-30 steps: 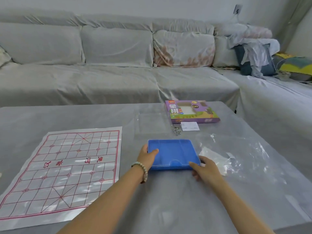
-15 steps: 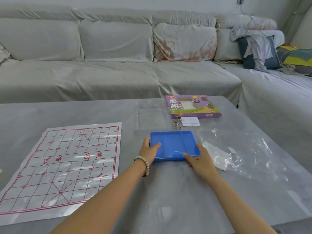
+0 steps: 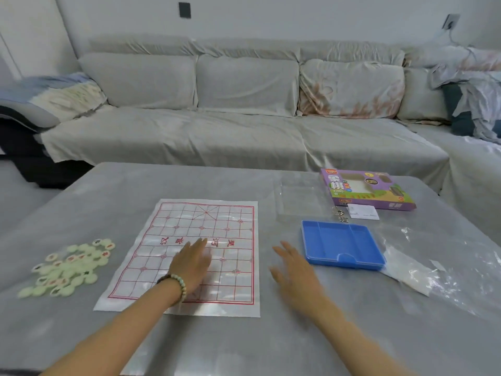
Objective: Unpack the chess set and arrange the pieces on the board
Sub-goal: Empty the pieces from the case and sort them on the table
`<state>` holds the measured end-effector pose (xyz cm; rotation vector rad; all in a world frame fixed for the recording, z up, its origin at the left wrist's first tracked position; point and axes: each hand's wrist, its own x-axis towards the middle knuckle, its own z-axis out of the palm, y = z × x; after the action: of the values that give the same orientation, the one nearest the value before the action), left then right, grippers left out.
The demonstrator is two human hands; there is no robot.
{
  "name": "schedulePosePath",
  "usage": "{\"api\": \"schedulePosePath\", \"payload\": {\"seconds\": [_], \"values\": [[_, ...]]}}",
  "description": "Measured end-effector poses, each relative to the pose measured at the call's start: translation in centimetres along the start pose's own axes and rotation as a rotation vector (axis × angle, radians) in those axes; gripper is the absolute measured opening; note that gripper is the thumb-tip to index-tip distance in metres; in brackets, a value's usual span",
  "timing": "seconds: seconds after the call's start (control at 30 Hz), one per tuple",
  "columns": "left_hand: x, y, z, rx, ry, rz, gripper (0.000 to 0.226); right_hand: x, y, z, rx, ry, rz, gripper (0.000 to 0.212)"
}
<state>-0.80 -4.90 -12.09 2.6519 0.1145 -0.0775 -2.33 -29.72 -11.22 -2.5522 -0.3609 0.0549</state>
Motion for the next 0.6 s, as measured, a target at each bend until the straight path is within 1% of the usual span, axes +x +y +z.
{"api": "schedulePosePath", "payload": {"seconds": [0.07,0.1,0.17,0.2,0.23,0.27,0.3,0.33,0.4,0.43,0.53,0.57,0.6], "values": [[-1.4,-4.0,-1.0,0.189,-0.077,0.004,0.052,1.1,-2.5,2.1,-0.042,-0.085,-0.036,0.055],[-2.1,-5.7,-1.3,0.243,-0.1,-0.001,0.054,1.5,-3.7,3.1,-0.058,-0.109,-0.046,0.06],[-3.3,-8.1,-1.7,0.302,-0.117,-0.006,0.062,2.3,-5.5,5.3,-0.107,-0.136,-0.092,0.077],[-3.8,-8.8,-1.8,0.306,-0.114,-0.001,0.072,2.6,-6.1,6.4,-0.14,-0.152,-0.122,0.092],[-4.0,-9.3,-1.8,0.297,-0.104,0.009,0.089,2.8,-6.6,7.5,-0.176,-0.173,-0.149,0.106],[-4.1,-9.6,-1.6,0.289,-0.102,0.01,0.107,3.2,-7.0,8.4,-0.211,-0.192,-0.163,0.115],[-3.9,-9.9,-1.5,0.284,-0.095,0.002,0.118,3.5,-7.4,9.1,-0.239,-0.204,-0.164,0.115],[-3.6,-10.2,-1.5,0.285,-0.09,-0.01,0.124,3.7,-7.8,9.7,-0.255,-0.212,-0.16,0.109],[-3.0,-10.7,-1.7,0.279,-0.089,-0.026,0.125,4.1,-8.4,10.1,-0.258,-0.214,-0.159,0.095],[-2.7,-10.8,-1.8,0.284,-0.09,-0.026,0.125,4.4,-8.6,10.1,-0.264,-0.213,-0.159,0.092],[-2.1,-11.2,-2.1,0.286,-0.09,-0.021,0.122,5.3,-8.4,10.2,-0.301,-0.208,-0.173,0.095],[-2.0,-11.2,-2.2,0.271,-0.097,-0.02,0.113,5.5,-8.4,10.2,-0.306,-0.213,-0.175,0.1],[-1.9,-11.2,-2.4,0.259,-0.102,-0.015,0.096,5.6,-8.4,10.1,-0.306,-0.217,-0.174,0.104]]}}
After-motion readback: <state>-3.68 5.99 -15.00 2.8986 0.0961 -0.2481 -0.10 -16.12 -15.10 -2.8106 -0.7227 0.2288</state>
